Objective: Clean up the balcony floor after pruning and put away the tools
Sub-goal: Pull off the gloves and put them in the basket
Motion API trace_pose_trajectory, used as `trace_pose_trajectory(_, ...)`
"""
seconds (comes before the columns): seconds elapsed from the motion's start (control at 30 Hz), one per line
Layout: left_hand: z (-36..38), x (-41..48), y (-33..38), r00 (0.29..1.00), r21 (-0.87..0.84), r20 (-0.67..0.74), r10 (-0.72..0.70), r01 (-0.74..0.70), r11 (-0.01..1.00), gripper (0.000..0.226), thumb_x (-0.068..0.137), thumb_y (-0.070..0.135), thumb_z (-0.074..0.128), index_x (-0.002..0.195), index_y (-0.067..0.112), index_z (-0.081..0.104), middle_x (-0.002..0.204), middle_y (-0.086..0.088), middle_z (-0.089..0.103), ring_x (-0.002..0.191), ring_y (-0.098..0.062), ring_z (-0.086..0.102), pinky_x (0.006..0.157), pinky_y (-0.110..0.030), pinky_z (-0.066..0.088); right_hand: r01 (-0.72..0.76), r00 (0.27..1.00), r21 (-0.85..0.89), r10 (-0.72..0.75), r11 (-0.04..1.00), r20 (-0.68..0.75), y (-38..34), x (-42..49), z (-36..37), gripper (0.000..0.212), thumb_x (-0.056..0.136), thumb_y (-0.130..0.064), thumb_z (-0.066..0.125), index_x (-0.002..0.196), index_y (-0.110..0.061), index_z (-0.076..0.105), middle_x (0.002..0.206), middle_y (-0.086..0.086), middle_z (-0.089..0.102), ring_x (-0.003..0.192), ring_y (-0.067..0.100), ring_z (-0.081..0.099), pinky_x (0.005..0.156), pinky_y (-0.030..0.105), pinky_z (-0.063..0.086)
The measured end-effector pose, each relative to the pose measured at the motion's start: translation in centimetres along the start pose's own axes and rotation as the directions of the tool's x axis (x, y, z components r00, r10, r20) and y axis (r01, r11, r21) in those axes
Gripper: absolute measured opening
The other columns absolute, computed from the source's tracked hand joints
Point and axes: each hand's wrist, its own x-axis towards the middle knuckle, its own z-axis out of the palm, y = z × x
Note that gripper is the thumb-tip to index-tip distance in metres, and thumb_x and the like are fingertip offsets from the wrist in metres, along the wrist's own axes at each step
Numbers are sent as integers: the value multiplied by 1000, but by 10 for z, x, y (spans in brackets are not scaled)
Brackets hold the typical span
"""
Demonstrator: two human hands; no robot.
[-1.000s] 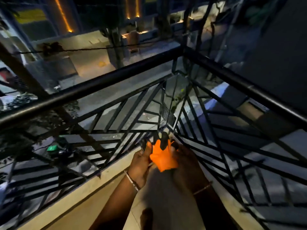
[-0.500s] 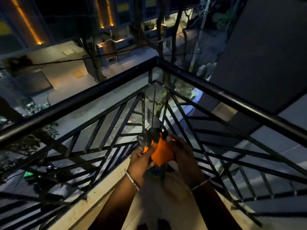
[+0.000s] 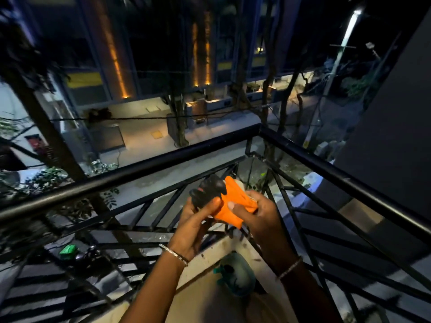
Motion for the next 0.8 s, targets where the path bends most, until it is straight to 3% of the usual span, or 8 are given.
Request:
trace_pose_trajectory(0.13, -24, -10, 32, 968, 224, 148, 201, -230, 947, 84, 71, 8, 83, 142, 30, 44, 132, -12, 59, 117, -32, 61, 96, -47, 50, 125, 962, -34, -113, 992, 247, -19, 7, 9, 25, 86, -8, 74, 108, -19, 68, 91, 7, 72, 82, 21, 69, 72, 28, 53)
trace_pose_trajectory(0.23, -33, -13, 42, 936, 294, 245, 254, -322, 900, 82, 73, 5, 80, 142, 31, 45, 123, -18, 60, 107, -32, 62, 94, -47, 51, 247, 926, -108, -202, 963, 319, -19, 14, 16, 32, 86, -7, 71, 116, -19, 67, 105, 0, 69, 100, 19, 67, 88, 39, 53)
trace_pose_trajectory(0.3, -34, -12, 42, 929, 270, 239, 284, -344, 899, 73, 72, 2, 80, 135, 27, 53, 113, -18, 60, 98, -31, 63, 88, -45, 54, 308, 909, -150, -244, 940, 337, -18, 16, 18, 34, 86, -12, 71, 119, -21, 68, 108, -1, 66, 104, 20, 64, 92, 47, 51)
trace_pose_trajectory(0.4, -35, -8, 38, 935, 230, 160, 315, -346, 910, 48, 67, 7, 83, 109, 20, 63, 97, -11, 62, 86, -25, 65, 70, -36, 57, 311, 899, -124, -250, 942, 359, -18, 18, 17, 33, 87, -11, 71, 119, -22, 69, 106, -1, 64, 104, 21, 64, 92, 48, 51)
trace_pose_trajectory(0.5, -35, -1, 30, 943, 216, 120, 309, -329, 920, 35, 69, 16, 82, 95, 13, 58, 82, -8, 60, 72, -19, 60, 57, -30, 52, 191, 922, -12, -176, 981, 345, -13, 19, 15, 27, 88, -12, 70, 114, -17, 68, 106, 8, 69, 101, 29, 66, 90, 50, 53)
trace_pose_trajectory(0.63, -28, 6, 7, 966, 131, 58, 253, -258, 957, 30, 76, 20, 79, 79, 14, 49, 67, -3, 50, 58, -14, 49, 53, -28, 44, -40, 989, 125, 22, 991, 144, 3, 13, 15, 31, 83, -29, 71, 110, -14, 65, 101, 14, 71, 89, 30, 70, 76, 43, 58)
trace_pose_trajectory(0.7, -26, 12, -7, 981, 131, 11, 195, -194, 972, 33, 81, 15, 77, 71, 18, 46, 64, -2, 44, 60, -14, 44, 56, -30, 38, -95, 994, 147, 85, 985, 76, 14, 10, 13, 36, 82, -33, 70, 112, -15, 64, 107, 11, 71, 97, 31, 69, 80, 47, 59)
trace_pose_trajectory(0.8, -33, 22, -30, 992, 157, -78, 98, -85, 984, 38, 78, 11, 78, 64, 22, 43, 60, 1, 42, 58, -12, 42, 53, -26, 36, -191, 981, 206, 177, 960, 83, 39, 1, 1, 44, 79, -25, 74, 121, -14, 63, 119, 12, 68, 109, 31, 66, 88, 52, 57)
